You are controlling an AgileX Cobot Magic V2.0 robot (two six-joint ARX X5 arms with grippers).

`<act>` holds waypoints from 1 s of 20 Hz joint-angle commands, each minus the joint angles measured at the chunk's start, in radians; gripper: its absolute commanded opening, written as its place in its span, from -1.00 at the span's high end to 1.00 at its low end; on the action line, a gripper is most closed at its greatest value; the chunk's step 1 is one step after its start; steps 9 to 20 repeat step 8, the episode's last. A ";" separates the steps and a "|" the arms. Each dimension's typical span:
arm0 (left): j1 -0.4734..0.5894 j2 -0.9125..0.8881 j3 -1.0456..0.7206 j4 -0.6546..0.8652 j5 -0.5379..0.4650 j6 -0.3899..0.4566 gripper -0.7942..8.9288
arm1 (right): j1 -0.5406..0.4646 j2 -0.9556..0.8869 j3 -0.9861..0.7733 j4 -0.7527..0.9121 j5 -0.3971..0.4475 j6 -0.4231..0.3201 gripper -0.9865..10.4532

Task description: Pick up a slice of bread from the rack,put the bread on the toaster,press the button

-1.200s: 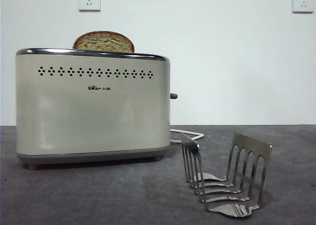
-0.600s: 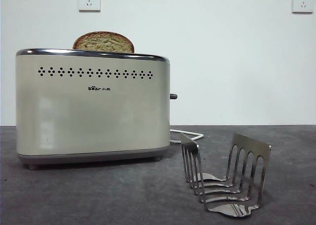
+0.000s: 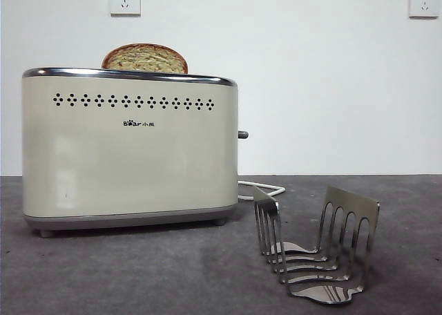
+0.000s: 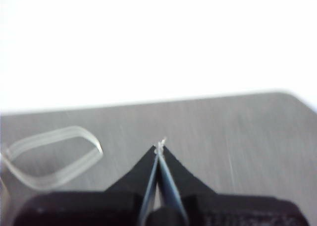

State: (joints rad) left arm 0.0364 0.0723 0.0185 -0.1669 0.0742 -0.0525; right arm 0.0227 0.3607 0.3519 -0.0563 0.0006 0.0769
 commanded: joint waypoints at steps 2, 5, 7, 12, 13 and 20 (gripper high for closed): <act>-0.002 0.000 -0.010 0.003 0.005 0.012 0.84 | -0.068 -0.199 -0.220 -0.011 -0.038 -0.029 0.83; -0.002 0.000 -0.010 0.003 0.005 0.012 0.84 | -0.109 -0.270 -0.282 -0.057 -0.074 -0.061 0.83; -0.002 0.000 -0.010 0.003 0.005 0.012 0.84 | -0.114 -0.303 -0.310 -0.069 -0.082 -0.092 0.83; -0.002 0.000 -0.010 0.003 0.006 0.012 0.84 | -0.114 -0.320 -0.327 -0.075 -0.080 -0.111 0.83; -0.002 0.000 -0.010 0.003 0.006 0.012 0.84 | -0.114 -0.320 -0.327 -0.075 -0.080 -0.111 0.83; -0.002 0.000 -0.010 0.003 0.006 0.012 0.84 | -0.114 -0.320 -0.327 -0.075 -0.080 -0.111 0.83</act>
